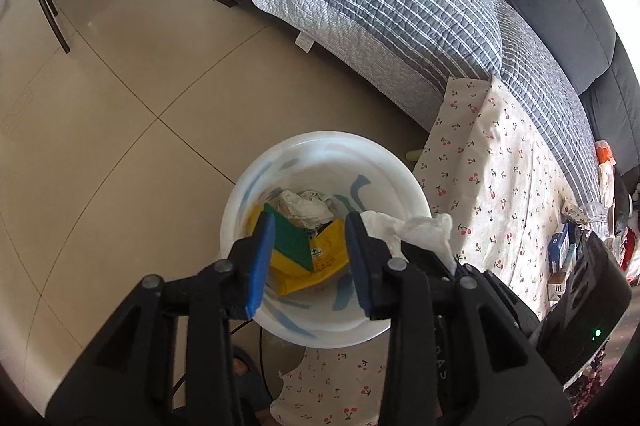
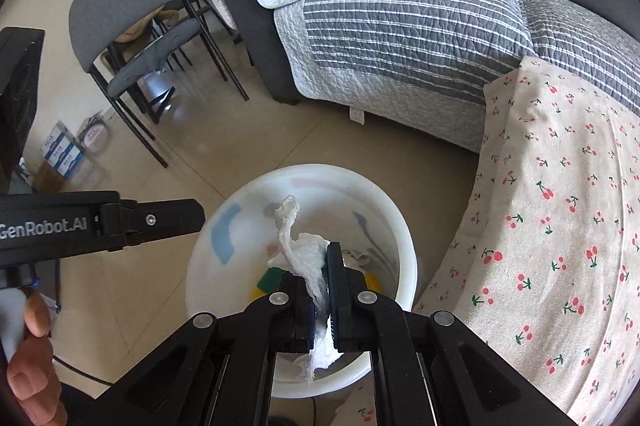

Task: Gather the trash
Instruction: 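Carry the peel and tissue over the white bin and release both, then move both open tools back over the table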

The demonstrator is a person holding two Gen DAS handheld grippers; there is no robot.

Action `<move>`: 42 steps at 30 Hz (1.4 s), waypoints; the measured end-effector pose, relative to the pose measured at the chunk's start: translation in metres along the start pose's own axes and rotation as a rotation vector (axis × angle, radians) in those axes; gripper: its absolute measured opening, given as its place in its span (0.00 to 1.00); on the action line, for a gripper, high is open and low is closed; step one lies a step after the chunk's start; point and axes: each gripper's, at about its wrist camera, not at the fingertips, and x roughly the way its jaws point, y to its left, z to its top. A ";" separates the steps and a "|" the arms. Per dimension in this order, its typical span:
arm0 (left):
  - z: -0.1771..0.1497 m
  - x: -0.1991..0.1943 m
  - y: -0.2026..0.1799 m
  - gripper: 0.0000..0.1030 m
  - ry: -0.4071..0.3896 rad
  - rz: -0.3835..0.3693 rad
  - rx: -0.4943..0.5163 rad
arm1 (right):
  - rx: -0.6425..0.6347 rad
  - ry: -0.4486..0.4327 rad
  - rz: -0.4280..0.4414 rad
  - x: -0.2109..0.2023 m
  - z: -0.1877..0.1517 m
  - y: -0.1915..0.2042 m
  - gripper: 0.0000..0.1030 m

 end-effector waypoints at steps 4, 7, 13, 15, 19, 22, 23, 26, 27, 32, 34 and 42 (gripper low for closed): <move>0.000 0.001 0.000 0.37 0.008 -0.010 -0.001 | 0.030 0.029 -0.021 0.008 0.001 -0.004 0.35; 0.000 -0.001 -0.002 0.37 0.001 -0.004 0.014 | 0.029 0.016 -0.028 0.007 -0.005 -0.007 0.45; -0.002 0.000 -0.007 0.37 0.002 0.004 0.031 | 0.034 0.018 -0.023 -0.002 -0.012 -0.018 0.46; -0.003 0.000 -0.009 0.37 -0.001 0.007 0.038 | 0.046 0.018 -0.017 -0.006 -0.013 -0.024 0.46; -0.004 0.000 -0.017 0.37 -0.001 0.005 0.054 | 0.056 0.007 -0.002 -0.022 -0.018 -0.034 0.46; -0.006 0.000 -0.029 0.37 -0.002 0.001 0.074 | 0.049 -0.005 -0.010 -0.037 -0.025 -0.042 0.48; -0.007 -0.001 -0.034 0.37 -0.004 -0.001 0.082 | 0.047 -0.007 -0.017 -0.043 -0.026 -0.046 0.48; -0.010 -0.002 -0.053 0.37 -0.002 -0.014 0.112 | 0.053 -0.021 -0.039 -0.061 -0.028 -0.060 0.48; -0.012 -0.003 -0.060 0.37 -0.001 -0.022 0.122 | 0.058 -0.028 -0.047 -0.068 -0.027 -0.066 0.49; -0.020 -0.009 -0.099 0.37 -0.012 -0.044 0.186 | 0.077 -0.056 -0.086 -0.107 -0.022 -0.099 0.52; -0.024 -0.010 -0.116 0.37 -0.013 -0.056 0.218 | 0.080 -0.060 -0.116 -0.122 -0.021 -0.113 0.52; -0.039 -0.014 -0.198 0.39 -0.035 -0.120 0.366 | 0.182 -0.078 -0.210 -0.195 -0.017 -0.208 0.55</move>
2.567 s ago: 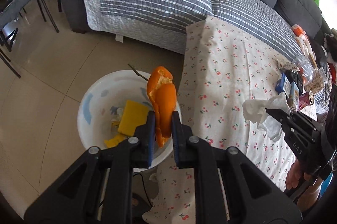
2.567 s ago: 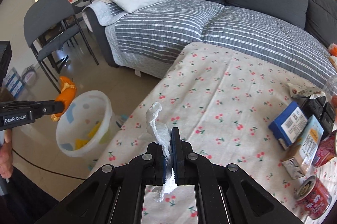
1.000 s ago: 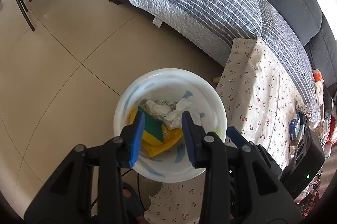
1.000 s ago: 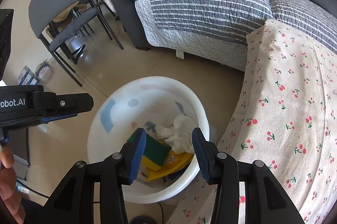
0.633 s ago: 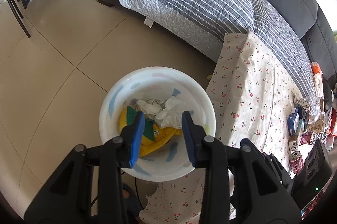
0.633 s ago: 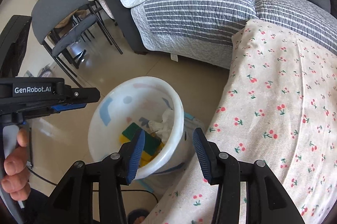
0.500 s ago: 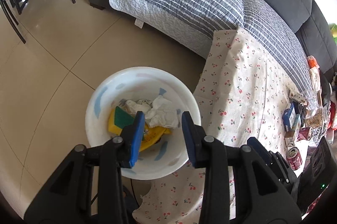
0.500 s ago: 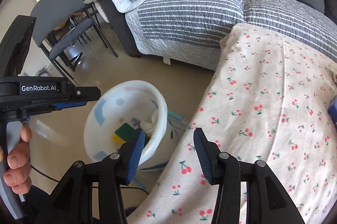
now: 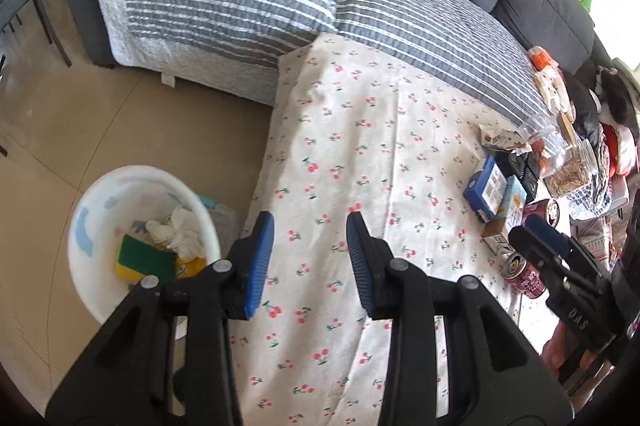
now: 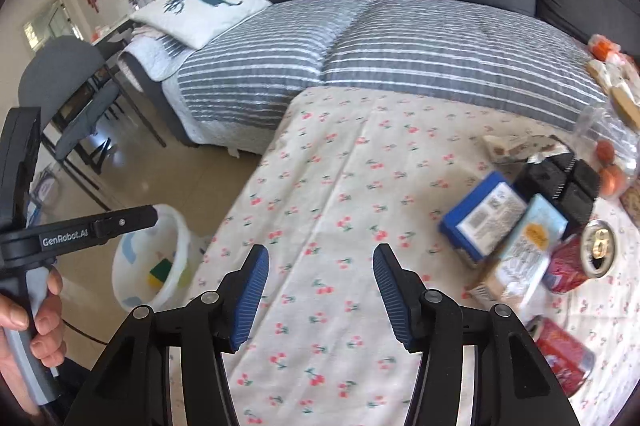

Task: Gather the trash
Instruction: 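Move both open tools back over the table, then grasp the white snack wrapper with the left tool while the right approaches the red can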

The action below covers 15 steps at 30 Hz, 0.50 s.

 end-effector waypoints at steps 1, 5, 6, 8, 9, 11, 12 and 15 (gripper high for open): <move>0.002 0.000 -0.012 0.39 -0.013 -0.004 0.028 | 0.022 -0.009 -0.018 -0.008 0.004 -0.017 0.55; 0.011 0.007 -0.066 0.46 -0.090 0.013 0.184 | 0.178 -0.075 -0.026 -0.043 0.012 -0.097 0.59; 0.012 0.012 -0.081 0.47 -0.104 0.017 0.231 | 0.232 -0.093 -0.026 -0.050 0.013 -0.118 0.59; 0.012 0.024 -0.111 0.47 -0.103 0.011 0.329 | 0.332 -0.107 -0.046 -0.061 0.016 -0.157 0.60; 0.012 0.031 -0.126 0.47 -0.099 0.009 0.371 | 0.370 -0.113 -0.062 -0.065 0.017 -0.174 0.60; 0.011 0.045 -0.156 0.47 -0.088 0.007 0.446 | 0.424 -0.123 -0.079 -0.070 0.017 -0.201 0.60; 0.012 0.053 -0.171 0.47 -0.079 -0.006 0.481 | 0.440 -0.122 -0.083 -0.071 0.016 -0.210 0.60; 0.014 0.073 -0.212 0.47 -0.075 -0.011 0.576 | 0.459 -0.096 -0.125 -0.069 0.014 -0.227 0.60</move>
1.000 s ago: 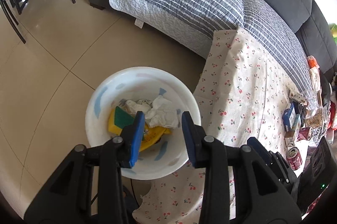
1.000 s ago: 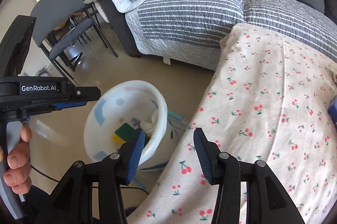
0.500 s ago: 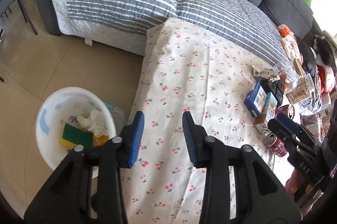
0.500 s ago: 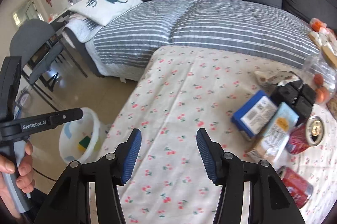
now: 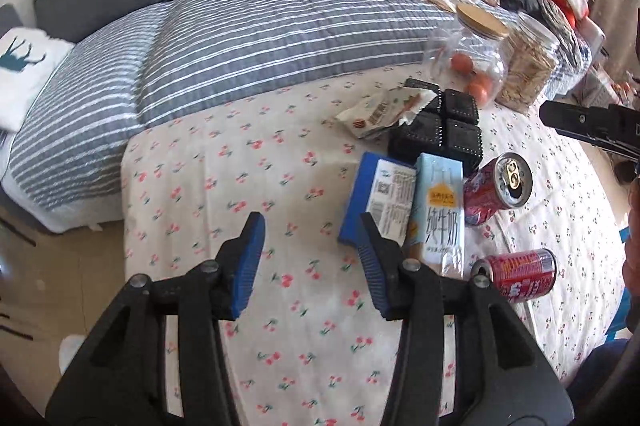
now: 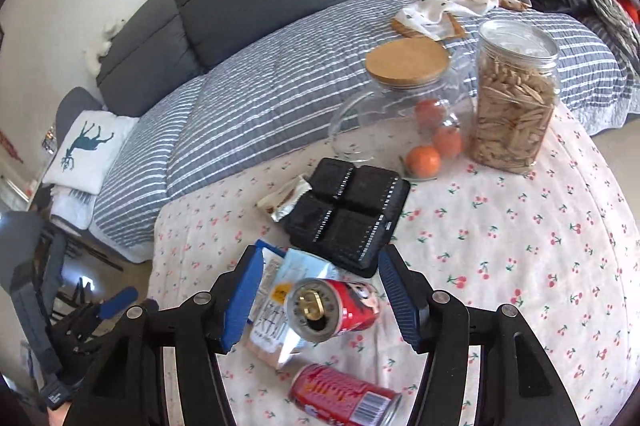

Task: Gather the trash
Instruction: 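Grasp the white snack wrapper with the left tool while the right approaches the red can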

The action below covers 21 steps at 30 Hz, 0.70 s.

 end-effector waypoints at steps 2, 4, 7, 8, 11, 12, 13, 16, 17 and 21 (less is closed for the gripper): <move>0.014 0.015 -0.020 0.47 0.004 0.009 0.060 | -0.003 0.003 -0.031 0.002 -0.002 -0.005 0.60; 0.027 0.030 -0.036 0.47 0.010 0.009 0.093 | 0.013 0.001 -0.042 0.002 -0.002 -0.014 0.60; 0.044 0.052 -0.055 0.47 0.024 0.019 0.129 | 0.050 0.015 -0.029 0.004 -0.002 -0.026 0.60; 0.048 0.057 -0.059 0.47 0.022 0.036 0.138 | 0.054 0.021 -0.028 0.005 -0.003 -0.028 0.60; 0.056 0.072 -0.067 0.47 0.033 0.020 0.131 | 0.052 0.024 -0.030 0.005 -0.003 -0.031 0.60; 0.058 0.076 -0.070 0.47 0.036 0.008 0.121 | 0.058 0.025 -0.025 0.005 -0.002 -0.031 0.60; 0.060 0.079 -0.073 0.47 0.036 -0.005 0.112 | 0.066 0.026 -0.016 0.005 -0.002 -0.032 0.60; 0.065 0.088 -0.080 0.47 0.019 -0.012 0.096 | 0.076 0.038 -0.001 0.005 -0.004 -0.031 0.60; 0.065 0.093 -0.081 0.45 0.029 -0.019 0.087 | 0.074 0.039 0.000 0.005 -0.006 -0.030 0.60; 0.066 0.096 -0.075 0.10 0.039 -0.077 0.040 | 0.070 0.037 -0.021 0.006 -0.008 -0.032 0.60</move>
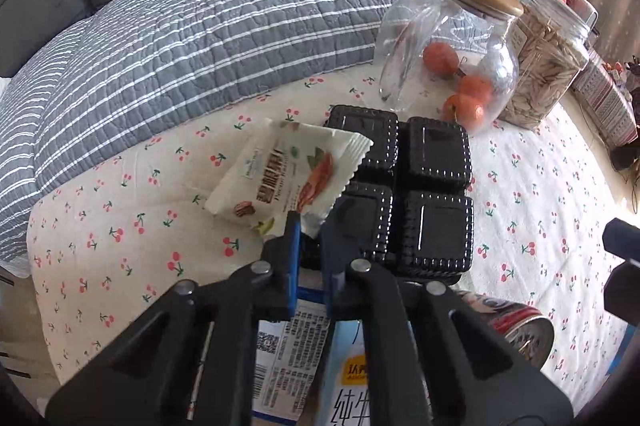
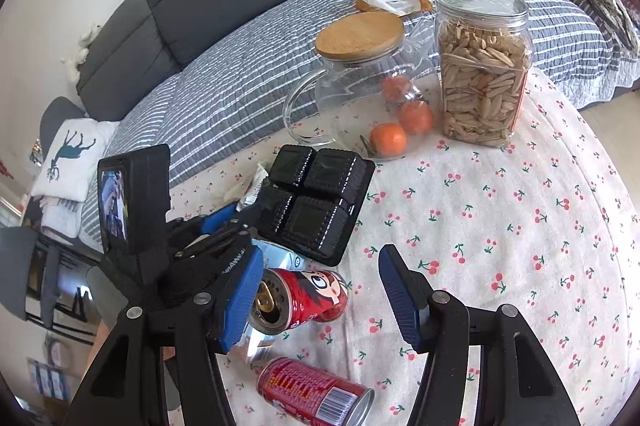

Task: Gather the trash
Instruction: 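Grasp the white snack wrapper with the left tool while the right approaches the red can, then grasp the blue card box with the right tool while the left holds the wrapper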

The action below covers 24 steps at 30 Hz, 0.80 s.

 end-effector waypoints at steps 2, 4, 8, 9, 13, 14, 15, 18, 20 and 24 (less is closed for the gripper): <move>0.000 -0.007 0.004 0.09 -0.010 -0.012 -0.019 | 0.001 -0.002 -0.007 0.000 0.000 -0.001 0.60; 0.000 -0.014 0.011 0.09 -0.007 -0.024 -0.046 | 0.000 -0.001 -0.006 0.000 0.000 -0.002 0.60; -0.006 -0.040 0.026 0.09 -0.026 -0.049 -0.109 | -0.002 0.006 -0.001 -0.001 -0.004 -0.001 0.60; -0.008 -0.047 0.030 0.09 -0.033 -0.057 -0.119 | -0.004 0.011 0.005 -0.002 -0.006 0.000 0.60; -0.021 -0.076 0.046 0.09 -0.045 -0.061 -0.161 | -0.063 0.021 0.051 -0.009 -0.021 0.023 0.60; -0.024 -0.079 0.054 0.09 -0.036 -0.055 -0.179 | -0.089 0.023 0.056 -0.010 -0.025 0.031 0.60; -0.029 -0.083 0.062 0.09 -0.028 -0.056 -0.204 | -0.117 0.025 0.063 -0.011 -0.029 0.041 0.60; -0.045 -0.095 0.091 0.09 0.004 -0.075 -0.295 | -0.210 0.031 0.083 -0.006 -0.045 0.071 0.60; -0.058 -0.107 0.111 0.09 0.015 -0.070 -0.355 | -0.282 0.057 0.091 0.005 -0.057 0.091 0.60; -0.092 -0.132 0.148 0.09 0.033 -0.027 -0.450 | -0.358 0.116 0.043 0.040 -0.074 0.117 0.60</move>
